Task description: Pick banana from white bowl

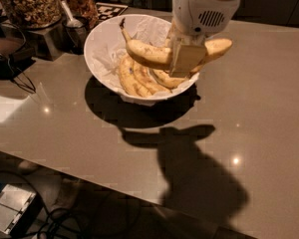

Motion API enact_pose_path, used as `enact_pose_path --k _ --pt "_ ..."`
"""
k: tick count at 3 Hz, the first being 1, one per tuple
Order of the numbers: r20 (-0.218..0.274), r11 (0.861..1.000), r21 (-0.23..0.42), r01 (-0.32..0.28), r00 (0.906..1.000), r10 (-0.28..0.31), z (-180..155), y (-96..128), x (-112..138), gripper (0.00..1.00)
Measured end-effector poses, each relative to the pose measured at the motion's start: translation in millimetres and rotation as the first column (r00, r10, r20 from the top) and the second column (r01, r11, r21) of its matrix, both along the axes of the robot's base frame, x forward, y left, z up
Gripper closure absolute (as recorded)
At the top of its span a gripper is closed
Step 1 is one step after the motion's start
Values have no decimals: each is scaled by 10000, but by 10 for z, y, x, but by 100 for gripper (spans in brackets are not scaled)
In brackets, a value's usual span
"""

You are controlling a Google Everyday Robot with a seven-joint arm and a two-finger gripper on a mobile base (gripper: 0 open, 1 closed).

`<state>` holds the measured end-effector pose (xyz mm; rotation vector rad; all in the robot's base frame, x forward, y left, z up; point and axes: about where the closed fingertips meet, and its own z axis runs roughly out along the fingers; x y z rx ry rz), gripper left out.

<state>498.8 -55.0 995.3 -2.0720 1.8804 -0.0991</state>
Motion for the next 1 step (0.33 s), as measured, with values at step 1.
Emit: enact_pose_path --k 1 --pt "-245 9985 328 436 9988 -428 -24 -95 -266 100"
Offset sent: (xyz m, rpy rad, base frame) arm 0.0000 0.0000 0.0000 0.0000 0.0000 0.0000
